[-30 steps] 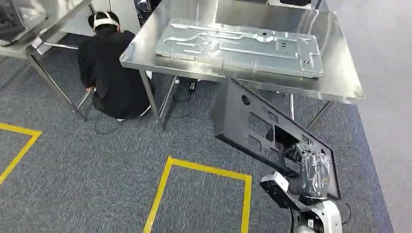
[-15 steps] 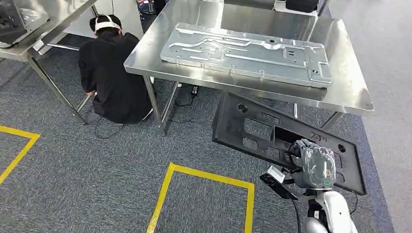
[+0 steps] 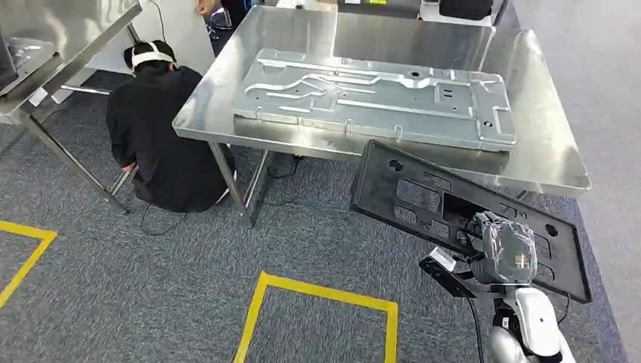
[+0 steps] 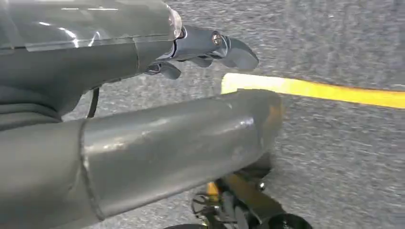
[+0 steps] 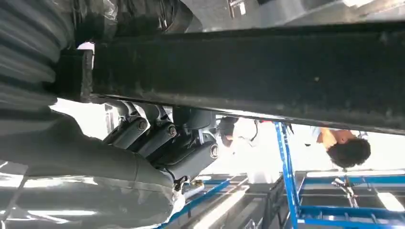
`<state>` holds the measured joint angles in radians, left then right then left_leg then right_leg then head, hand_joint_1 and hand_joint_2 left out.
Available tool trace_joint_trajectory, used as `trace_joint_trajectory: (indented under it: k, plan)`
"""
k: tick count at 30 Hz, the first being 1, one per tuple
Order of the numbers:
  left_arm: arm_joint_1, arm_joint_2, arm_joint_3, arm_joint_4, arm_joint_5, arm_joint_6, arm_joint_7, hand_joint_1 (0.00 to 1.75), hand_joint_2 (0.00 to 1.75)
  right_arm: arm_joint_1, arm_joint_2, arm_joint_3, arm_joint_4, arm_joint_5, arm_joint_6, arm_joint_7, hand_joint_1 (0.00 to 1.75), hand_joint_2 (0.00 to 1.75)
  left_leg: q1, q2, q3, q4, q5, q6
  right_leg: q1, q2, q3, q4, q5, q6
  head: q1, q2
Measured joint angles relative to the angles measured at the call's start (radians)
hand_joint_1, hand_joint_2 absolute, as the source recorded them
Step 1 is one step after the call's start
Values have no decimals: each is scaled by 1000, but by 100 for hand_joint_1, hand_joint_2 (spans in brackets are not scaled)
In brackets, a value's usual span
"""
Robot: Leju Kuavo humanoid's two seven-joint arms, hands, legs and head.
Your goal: Take the parts from the cabinet and place them on the table.
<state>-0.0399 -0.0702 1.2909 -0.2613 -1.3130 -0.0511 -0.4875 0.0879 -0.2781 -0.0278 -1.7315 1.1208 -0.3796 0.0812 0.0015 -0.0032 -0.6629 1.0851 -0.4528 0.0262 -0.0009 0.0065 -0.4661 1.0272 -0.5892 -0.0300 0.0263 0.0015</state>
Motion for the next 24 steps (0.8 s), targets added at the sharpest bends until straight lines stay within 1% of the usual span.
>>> trace_joint_trajectory:
  k: [1,2,3,4,5,6,7,8,9,10,11,12,13,14,15,16,17,18,19,20,21,22,23,24]
  plan:
    - [0,4,0,0,0,0,0,0,0,-8,0,1,7,0,0,-1,175,175,-9,-5,-14,6,30,4,2,1,13,3,-10,7,1,0]
    - [0,4,0,2,-3,0,2,0,0,-10,-3,0,11,0,3,-1,175,175,-11,-3,8,-22,12,5,-2,6,11,-9,-10,13,-1,0]
    - [0,5,0,2,-3,0,3,0,0,-11,-6,0,13,0,7,-2,175,175,-13,-3,9,-25,21,11,-5,5,16,-26,-9,19,-2,0]
    - [-1,6,-1,2,-3,0,2,0,0,-11,-6,0,15,1,9,-3,175,175,-14,-1,19,-43,17,17,-3,5,26,-23,4,28,-2,0]
    - [-2,6,-1,2,-6,0,3,0,0,-20,-13,-1,16,2,12,-4,175,175,-10,-5,43,-63,18,20,-3,5,29,-14,16,35,-2,0]
    - [0,6,-3,2,-6,0,2,0,0,-24,-18,0,18,3,14,-6,175,175,-4,-4,70,-86,17,22,-7,1,7,35,32,36,-1,0]
    - [-2,6,-4,2,-7,0,2,0,0,-33,-24,0,19,4,15,-9,175,175,-1,-3,91,-103,13,29,-6,1,-34,106,46,38,-2,0]
    - [-3,6,-5,2,-7,0,2,0,0,-39,-27,1,21,7,17,-13,175,175,2,-3,109,-114,6,30,-7,1,-85,176,31,45,-1,0]
    - [-4,6,-5,2,-8,0,2,0,0,-41,-30,3,22,10,17,-19,175,175,5,-4,127,-122,-3,29,-11,1,-130,227,-7,49,-1,0]
    - [-4,6,-5,3,-8,0,2,0,0,-41,-31,4,22,13,17,-22,175,175,8,-5,146,-126,-14,27,-16,1,-169,257,-55,58,-1,0]
    - [-4,6,-6,4,-8,0,2,0,0,-42,-31,6,24,18,17,-29,175,175,11,-7,165,-128,-28,24,-21,0,-193,259,-89,69,-1,0]
    - [-3,6,-6,5,-9,0,2,0,0,-45,-32,13,24,22,17,-37,175,175,16,-8,185,-128,-42,18,-27,-2,-206,237,-96,75,-1,0]
    - [-2,5,-7,6,-9,0,2,0,0,-48,-33,21,24,26,16,-43,175,175,22,-10,208,-128,-60,9,-34,-3,-208,189,-75,82,-1,0]
    - [-2,5,-8,7,-10,0,2,0,0,-49,-36,31,24,34,16,-48,175,175,28,-11,231,-127,-78,1,-41,-7,-203,122,-19,88,-1,0]
    - [-2,5,-9,7,-9,1,2,0,0,-49,-39,40,24,39,16,-53,175,175,31,-11,251,-126,-97,-7,-50,-12,-200,50,82,101,-1,0]
    - [-3,7,-9,7,-10,2,2,0,0,-50,-39,53,27,42,16,-56,175,175,28,-12,271,-115,-118,-16,-54,-25,-209,1,203,102,-1,0]
    - [-2,7,-10,7,-10,2,3,0,0,-58,-39,67,29,47,18,-59,175,175,29,-15,273,-116,-131,-25,-44,-26,-206,25,169,81,0,0]
    - [-6,6,-11,8,-10,3,3,0,0,-56,-41,77,26,53,18,-63,175,175,28,-11,279,-119,-146,-37,-40,-16,-202,34,178,68,-4,0]
    - [-9,6,-15,8,-13,3,2,0,0,-61,-47,87,22,57,19,-64,175,175,30,-10,290,-113,-146,-43,-43,-17,-201,36,166,57,-1,0]
    - [-14,6,-16,8,-13,4,2,0,0,-75,-51,96,20,59,21,-68,175,175,32,-9,276,-93,-129,-51,-41,-15,-195,37,159,46,-2,0]
    - [-19,5,-17,8,-13,5,2,0,0,-87,-55,108,16,60,25,-72,175,175,37,-8,249,-37,-110,-55,-42,-12,-186,31,155,39,-2,0]
    - [-22,5,-17,8,-11,10,2,0,0,-95,-57,120,14,64,31,-73,175,175,37,-5,208,40,-100,-54,-39,-13,-174,27,151,32,-2,0]
    - [-23,5,-17,8,-9,13,1,0,0,-103,-59,134,14,68,38,-73,175,175,36,-3,162,110,-120,-53,-35,-13,-162,23,144,23,-2,0]
    - [-21,5,-17,8,-9,15,2,0,0,-107,-59,147,14,72,42,-73,175,175,34,-3,117,168,-162,-53,-31,-13,-151,18,137,16,-2,0]
